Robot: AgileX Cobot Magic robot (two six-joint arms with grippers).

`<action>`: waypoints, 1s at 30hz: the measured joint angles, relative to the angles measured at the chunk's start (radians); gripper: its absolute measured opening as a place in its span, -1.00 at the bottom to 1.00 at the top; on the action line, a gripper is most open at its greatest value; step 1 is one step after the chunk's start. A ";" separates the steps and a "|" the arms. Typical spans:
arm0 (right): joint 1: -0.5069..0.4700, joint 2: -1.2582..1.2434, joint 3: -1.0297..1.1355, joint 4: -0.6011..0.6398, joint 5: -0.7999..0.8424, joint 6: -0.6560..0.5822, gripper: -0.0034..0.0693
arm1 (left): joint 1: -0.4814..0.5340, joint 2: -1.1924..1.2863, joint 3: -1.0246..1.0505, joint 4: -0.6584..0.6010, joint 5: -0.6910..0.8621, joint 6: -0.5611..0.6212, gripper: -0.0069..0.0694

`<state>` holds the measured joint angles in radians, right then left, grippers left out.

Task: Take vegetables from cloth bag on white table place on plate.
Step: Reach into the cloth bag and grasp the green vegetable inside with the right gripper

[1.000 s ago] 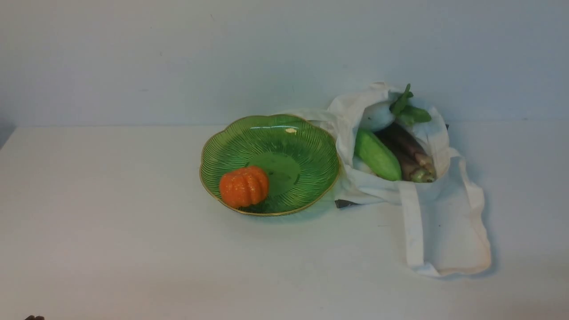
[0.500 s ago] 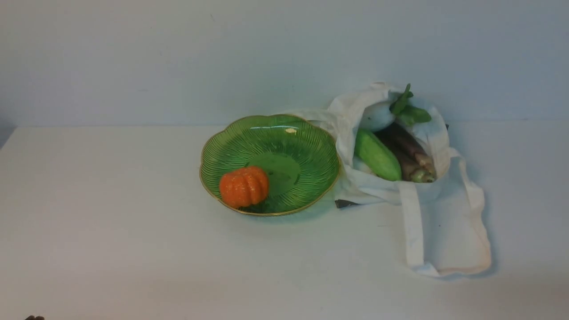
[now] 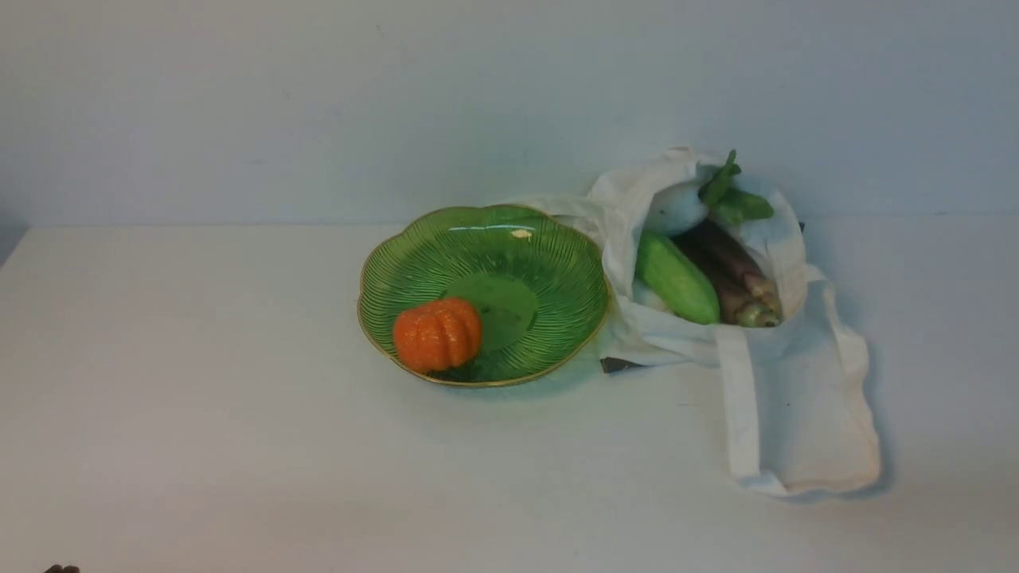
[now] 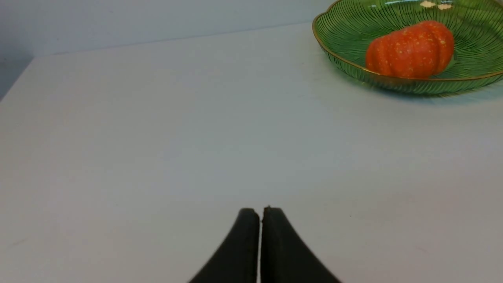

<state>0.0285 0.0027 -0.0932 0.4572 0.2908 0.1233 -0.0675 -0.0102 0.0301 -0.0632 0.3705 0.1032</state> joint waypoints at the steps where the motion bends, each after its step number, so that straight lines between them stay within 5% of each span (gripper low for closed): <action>1: 0.000 0.022 -0.039 -0.018 -0.016 -0.020 -0.95 | 0.000 0.000 0.000 0.000 0.000 0.000 -0.83; 7: 0.000 0.317 -0.218 -0.116 0.000 -0.079 -0.95 | 0.000 0.000 0.000 0.000 0.000 0.000 -0.83; 16: 0.002 0.917 -0.456 -0.068 0.179 -0.123 -0.94 | 0.000 0.000 0.000 0.000 0.000 0.000 -0.83; 22: 0.120 1.334 -0.698 -0.035 0.194 -0.268 -0.91 | 0.000 0.000 0.000 0.000 0.000 0.000 -0.83; 30: 0.215 1.726 -1.078 -0.153 0.269 -0.309 -0.55 | 0.000 0.000 0.000 0.000 0.000 0.000 -0.83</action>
<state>0.2440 1.7289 -1.1714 0.3041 0.5598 -0.1861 -0.0675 -0.0102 0.0301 -0.0632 0.3705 0.1032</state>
